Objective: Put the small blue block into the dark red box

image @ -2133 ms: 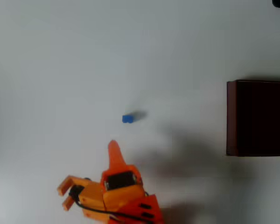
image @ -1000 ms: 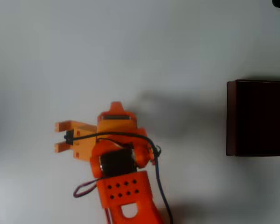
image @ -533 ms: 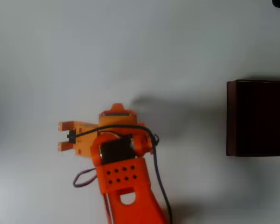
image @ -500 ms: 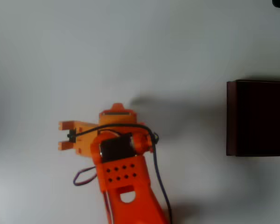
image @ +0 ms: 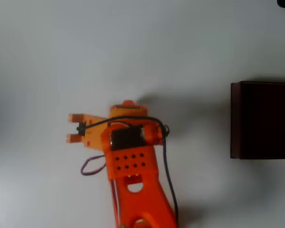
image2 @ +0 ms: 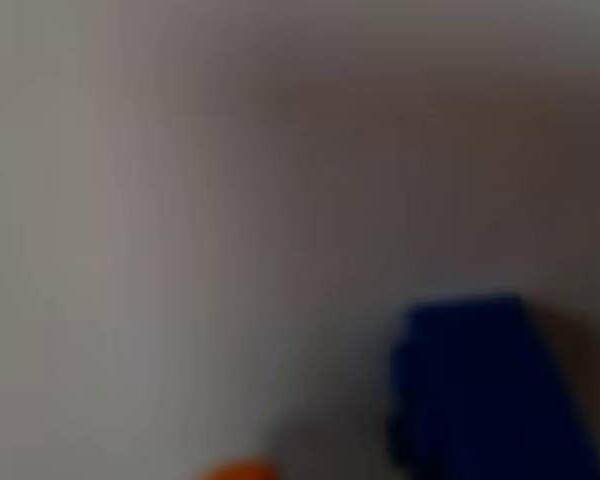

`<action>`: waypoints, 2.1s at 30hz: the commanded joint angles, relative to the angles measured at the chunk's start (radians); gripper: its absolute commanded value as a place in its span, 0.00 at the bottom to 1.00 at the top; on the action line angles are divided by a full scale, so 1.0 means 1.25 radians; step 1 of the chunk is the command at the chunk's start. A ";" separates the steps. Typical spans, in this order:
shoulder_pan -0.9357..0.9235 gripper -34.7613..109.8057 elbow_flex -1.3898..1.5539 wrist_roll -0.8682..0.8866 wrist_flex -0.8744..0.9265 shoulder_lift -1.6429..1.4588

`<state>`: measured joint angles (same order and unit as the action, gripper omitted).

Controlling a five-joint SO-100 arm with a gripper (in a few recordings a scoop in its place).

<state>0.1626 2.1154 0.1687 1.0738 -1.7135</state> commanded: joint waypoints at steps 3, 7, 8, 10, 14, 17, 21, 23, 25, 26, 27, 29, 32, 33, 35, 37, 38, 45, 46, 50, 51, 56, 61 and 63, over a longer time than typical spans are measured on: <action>-0.017 0.40 -0.005 0.005 -0.017 0.000; -0.012 0.40 0.009 0.012 -0.037 0.010; -0.011 0.40 0.009 0.013 -0.039 0.016; -0.010 0.40 0.001 0.015 -0.043 0.033; -0.015 0.40 -0.005 0.022 -0.038 0.050; -0.016 0.38 -0.005 0.028 -0.038 0.049; -0.023 0.24 -0.006 0.033 -0.033 0.052; -0.026 0.24 -0.006 0.038 -0.028 0.052; -0.028 0.24 -0.007 0.043 -0.022 0.052; -0.028 0.24 -0.007 0.043 -0.020 0.049; -0.028 0.24 -0.009 0.044 -0.013 0.044; -0.029 0.24 -0.018 0.047 0.012 0.021; -0.045 0.24 -0.042 0.054 0.077 -0.064; -0.060 0.24 -0.052 0.059 0.106 -0.101; -0.099 0.24 -0.061 0.070 0.153 -0.188; -0.148 0.24 -0.060 0.074 0.183 -0.282; -0.174 0.24 -0.055 0.076 0.195 -0.328; -0.376 0.24 -0.007 -0.001 0.185 -0.544; -0.404 0.24 -0.005 -0.018 0.171 -0.551; -0.522 0.24 -0.020 -0.075 0.104 -0.511; -0.546 0.24 -0.031 -0.085 0.088 -0.486; -0.617 0.24 -0.146 -0.119 0.031 -0.291; -0.657 0.24 -0.276 -0.137 0.016 -0.083; -0.660 0.25 -0.307 -0.152 0.013 -0.025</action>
<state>-0.6381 1.8208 0.0092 1.0968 -1.8116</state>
